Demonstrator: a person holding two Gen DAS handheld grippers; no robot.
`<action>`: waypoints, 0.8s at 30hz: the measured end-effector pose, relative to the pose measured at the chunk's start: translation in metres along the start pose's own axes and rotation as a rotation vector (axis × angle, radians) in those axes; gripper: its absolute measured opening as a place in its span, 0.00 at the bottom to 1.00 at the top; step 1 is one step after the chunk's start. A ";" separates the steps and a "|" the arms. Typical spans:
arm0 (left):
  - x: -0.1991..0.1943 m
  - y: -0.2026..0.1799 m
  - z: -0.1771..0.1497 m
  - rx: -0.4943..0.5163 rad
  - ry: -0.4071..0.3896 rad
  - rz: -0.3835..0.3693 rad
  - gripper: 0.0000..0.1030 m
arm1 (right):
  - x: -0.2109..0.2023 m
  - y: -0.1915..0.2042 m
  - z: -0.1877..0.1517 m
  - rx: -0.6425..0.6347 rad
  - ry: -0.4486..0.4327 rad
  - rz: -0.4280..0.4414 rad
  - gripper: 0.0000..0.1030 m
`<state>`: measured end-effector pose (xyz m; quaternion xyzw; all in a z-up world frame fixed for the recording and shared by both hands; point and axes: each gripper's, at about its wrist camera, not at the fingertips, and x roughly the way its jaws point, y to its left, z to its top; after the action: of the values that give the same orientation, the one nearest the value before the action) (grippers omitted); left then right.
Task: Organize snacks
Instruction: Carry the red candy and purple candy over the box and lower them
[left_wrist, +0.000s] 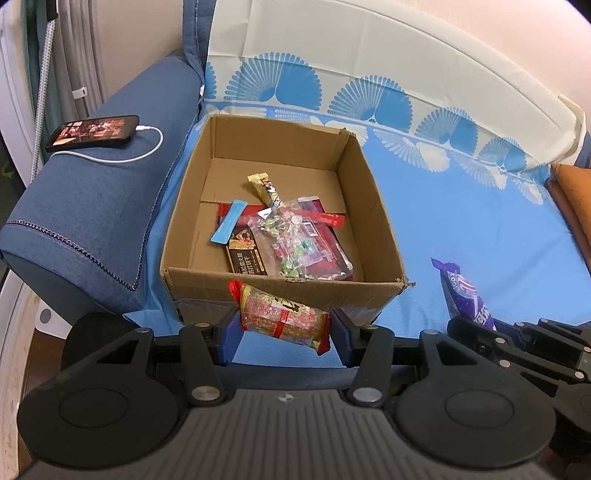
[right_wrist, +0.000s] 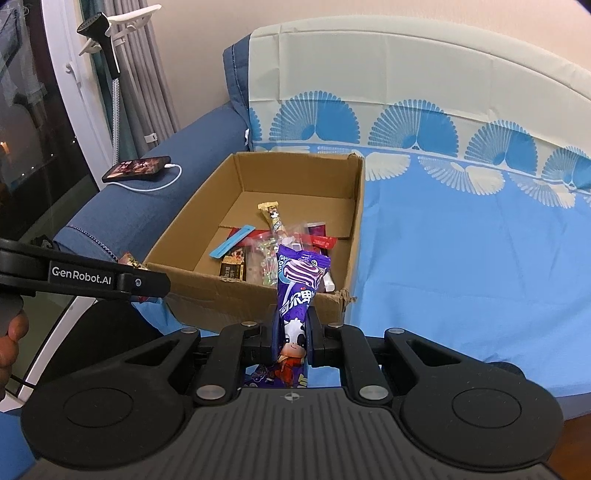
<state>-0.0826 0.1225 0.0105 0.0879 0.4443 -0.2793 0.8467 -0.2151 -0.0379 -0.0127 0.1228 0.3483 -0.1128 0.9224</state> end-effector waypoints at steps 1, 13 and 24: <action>0.001 0.000 0.001 0.000 0.003 0.000 0.54 | 0.001 0.000 0.000 0.000 0.004 0.001 0.14; 0.023 0.005 0.015 -0.017 0.036 0.003 0.54 | 0.023 -0.006 0.008 -0.005 0.051 -0.009 0.14; 0.043 0.020 0.039 -0.048 0.049 0.005 0.54 | 0.046 -0.008 0.026 -0.009 0.079 -0.023 0.14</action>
<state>-0.0247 0.1061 -0.0029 0.0757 0.4711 -0.2641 0.8382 -0.1676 -0.0586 -0.0263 0.1189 0.3862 -0.1171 0.9072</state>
